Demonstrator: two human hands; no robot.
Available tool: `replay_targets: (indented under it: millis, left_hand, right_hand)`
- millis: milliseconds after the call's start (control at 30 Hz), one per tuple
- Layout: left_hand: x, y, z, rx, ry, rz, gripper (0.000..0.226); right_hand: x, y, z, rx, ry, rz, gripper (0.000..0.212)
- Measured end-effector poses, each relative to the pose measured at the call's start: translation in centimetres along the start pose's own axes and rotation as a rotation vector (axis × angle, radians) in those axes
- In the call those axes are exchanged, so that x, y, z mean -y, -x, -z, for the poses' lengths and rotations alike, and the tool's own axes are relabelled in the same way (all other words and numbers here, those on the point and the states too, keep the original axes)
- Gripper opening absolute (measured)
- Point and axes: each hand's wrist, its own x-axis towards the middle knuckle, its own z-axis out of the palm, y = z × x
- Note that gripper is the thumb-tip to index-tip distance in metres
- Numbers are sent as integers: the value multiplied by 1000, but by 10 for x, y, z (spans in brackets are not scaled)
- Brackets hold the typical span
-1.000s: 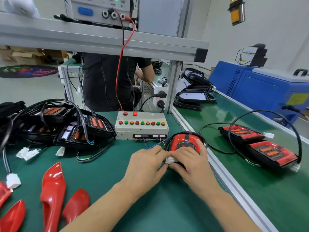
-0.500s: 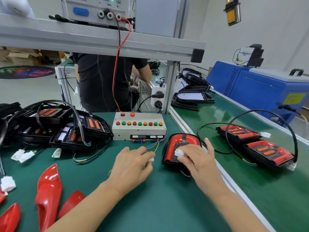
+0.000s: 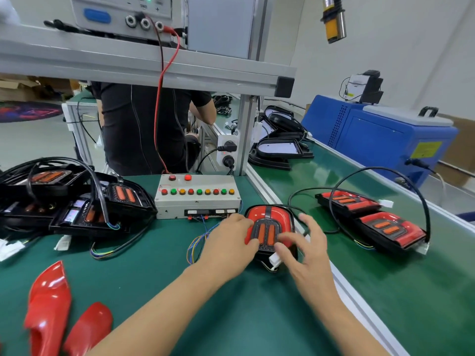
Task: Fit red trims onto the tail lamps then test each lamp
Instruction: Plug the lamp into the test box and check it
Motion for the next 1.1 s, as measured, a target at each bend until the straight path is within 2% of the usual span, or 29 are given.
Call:
replay_targets:
  millis: [100,133,167,200,300,367,500,667,867,1100]
  left_hand:
    - [-4,-6,-5,122,37,165,31]
    - [-4,-8,-7,140,39,202,30]
    - [-4,-9,-8,162,35,232,30]
    - [-4,-9,-9,187,51,261,31]
    - [-4,-8,-12,221,216,317,27]
    - [-2,-8,-13,187,302,337,20]
    - [-2,-5,-15,119,405,363,49]
    - [-14,-3,-19,76,501,322,46]
    - [-45,-9,-31,51,625,224,58]
    - [-93,-18,-53,160,758,109,58]
  right_hand:
    - [-2,0,-2,-22,-19,-284,79]
    - [0,-2,-2,6,-70,-395,93]
    - [2,-4,-2,39,-154,-491,97]
    - [1,-6,-2,76,-277,-567,92]
    - [5,-15,-6,208,-589,-677,43]
    - [8,-20,-10,212,-671,-697,32]
    - [10,-23,-10,174,-763,-731,29]
    - [10,-15,4,103,-825,-679,28]
    - [10,-6,38,-38,-831,-520,38]
    - [2,7,89,-225,-823,-420,45]
